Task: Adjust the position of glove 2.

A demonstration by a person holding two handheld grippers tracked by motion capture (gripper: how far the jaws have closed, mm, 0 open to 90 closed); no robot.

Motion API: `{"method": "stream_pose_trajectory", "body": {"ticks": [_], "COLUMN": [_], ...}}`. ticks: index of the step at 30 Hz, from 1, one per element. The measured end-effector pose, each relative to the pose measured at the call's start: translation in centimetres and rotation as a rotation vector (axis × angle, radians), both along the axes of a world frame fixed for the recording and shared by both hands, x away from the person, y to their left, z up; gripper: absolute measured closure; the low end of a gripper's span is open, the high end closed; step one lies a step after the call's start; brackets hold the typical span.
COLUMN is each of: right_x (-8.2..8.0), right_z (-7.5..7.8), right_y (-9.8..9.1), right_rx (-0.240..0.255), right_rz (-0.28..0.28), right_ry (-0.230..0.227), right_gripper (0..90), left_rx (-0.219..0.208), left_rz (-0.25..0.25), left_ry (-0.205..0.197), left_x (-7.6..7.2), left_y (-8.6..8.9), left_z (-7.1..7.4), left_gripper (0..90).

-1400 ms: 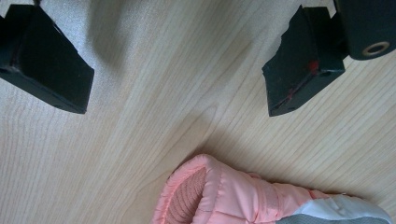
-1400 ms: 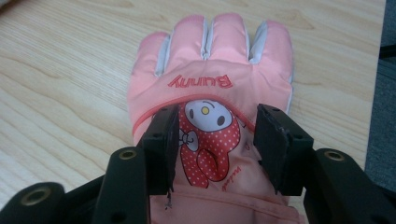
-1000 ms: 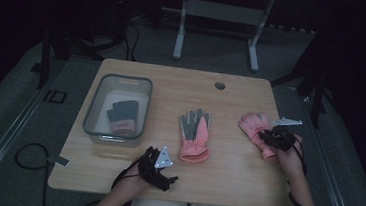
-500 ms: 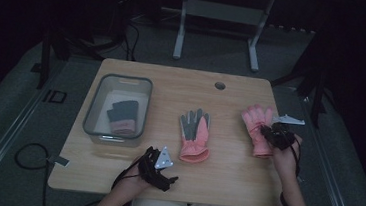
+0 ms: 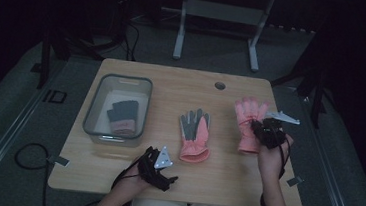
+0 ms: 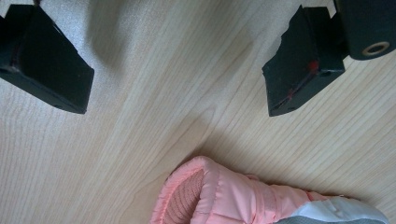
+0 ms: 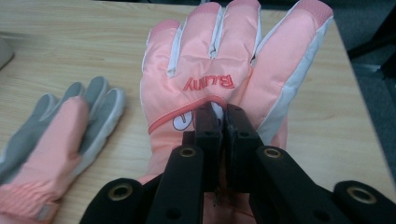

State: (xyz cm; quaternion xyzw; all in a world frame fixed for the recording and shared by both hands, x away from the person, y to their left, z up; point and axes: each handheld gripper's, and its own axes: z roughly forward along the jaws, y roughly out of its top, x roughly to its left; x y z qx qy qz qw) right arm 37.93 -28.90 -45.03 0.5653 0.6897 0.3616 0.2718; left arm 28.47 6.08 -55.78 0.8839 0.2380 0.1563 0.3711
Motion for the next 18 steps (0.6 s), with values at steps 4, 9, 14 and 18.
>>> {"method": "stream_pose_trajectory", "body": {"ticks": [4,9,14,18], "right_x": [-0.8,-1.2,-1.0,-0.6], "right_z": [-1.0,-2.3,-3.7,-4.8], "right_y": [1.4,2.5,3.3,3.5], "right_rx": [0.0,-0.001,0.006,-0.003], "right_rz": [-0.033,-0.067,-0.097,-0.113], "right_ry": [0.026,0.051,0.067,0.082], "right_gripper": [85.6,85.6,85.5,85.4], "left_rx": [0.0,0.0,0.0,0.001], "left_rz": [0.0,-0.001,-0.003,-0.005], "left_ry": [0.0,-0.003,-0.003,-0.003], "left_x": [0.0,0.0,0.0,0.0], "left_y": [0.0,0.0,0.0,0.0], "left_z": [0.0,0.0,0.0,0.0], "left_gripper": [7.9,7.9,7.8,7.8]}}
